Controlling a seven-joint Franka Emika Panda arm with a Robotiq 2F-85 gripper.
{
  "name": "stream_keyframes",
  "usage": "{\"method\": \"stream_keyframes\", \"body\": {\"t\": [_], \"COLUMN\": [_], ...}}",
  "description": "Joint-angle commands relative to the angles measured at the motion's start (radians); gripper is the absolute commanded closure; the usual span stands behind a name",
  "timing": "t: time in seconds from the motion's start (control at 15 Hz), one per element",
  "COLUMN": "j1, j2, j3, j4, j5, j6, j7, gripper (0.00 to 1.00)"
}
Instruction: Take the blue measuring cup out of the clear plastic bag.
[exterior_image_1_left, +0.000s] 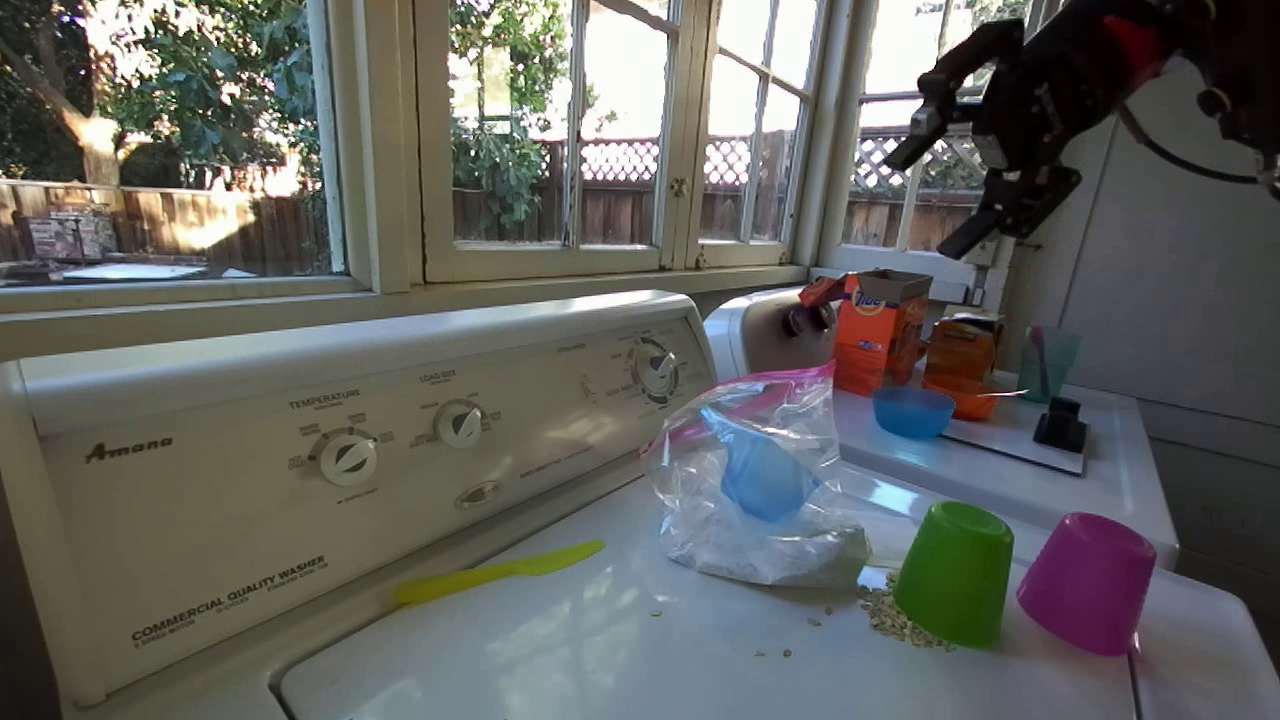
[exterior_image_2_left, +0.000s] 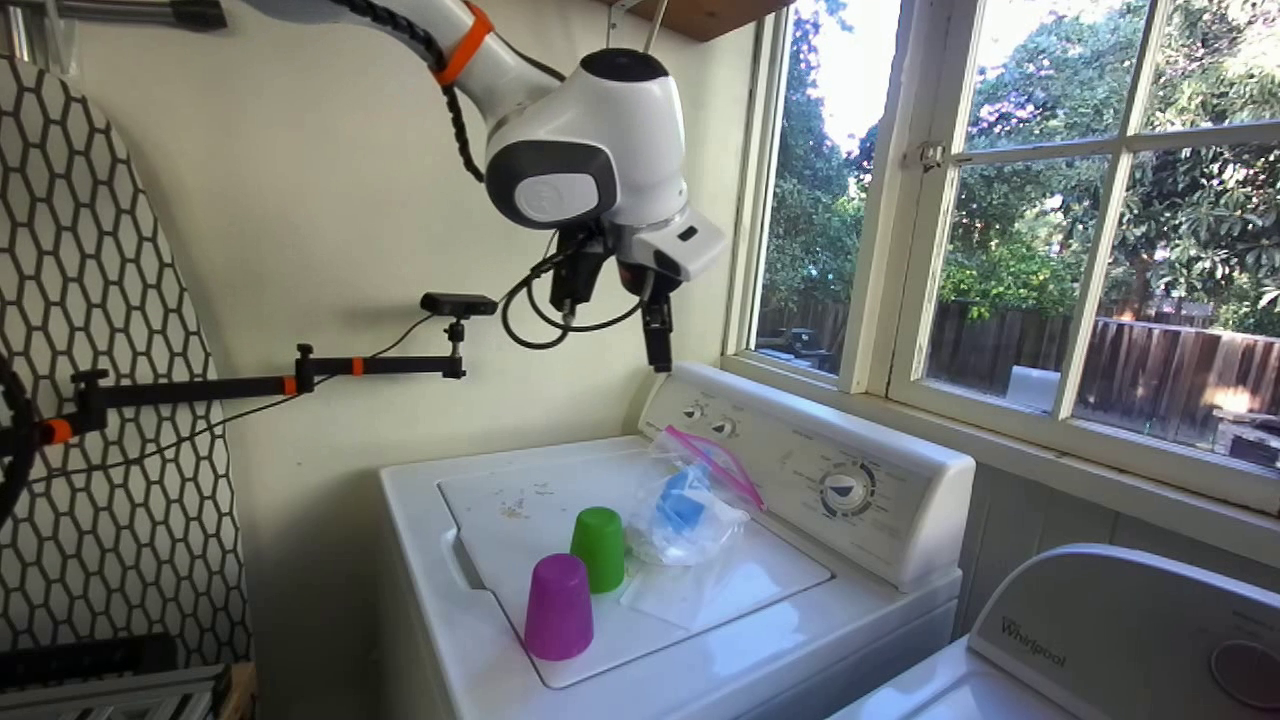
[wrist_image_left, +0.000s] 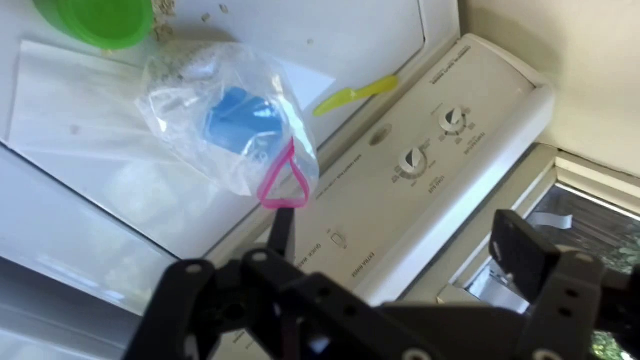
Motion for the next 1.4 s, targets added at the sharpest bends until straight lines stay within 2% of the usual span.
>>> {"method": "stream_keyframes", "body": {"t": [0.0, 0.2, 0.53, 0.6, 1.33], "j1": [-0.009, -0.023, -0.049, -0.050, -0.059], "j2": [0.087, 0.150, 0.238, 0.202, 0.205], "j3": [-0.036, -0.033, -0.008, -0.001, 0.008], "j4": [0.109, 0.155, 0.183, 0.155, 0.158], "j5": [0.128, 0.195, 0.155, 0.158, 0.159], "j6": [-0.032, -0.074, -0.111, -0.082, -0.063], "j7": [-0.203, -0.332, -0.426, -0.385, -0.381], "gripper": [0.00, 0.00, 0.00, 0.00, 0.00]}}
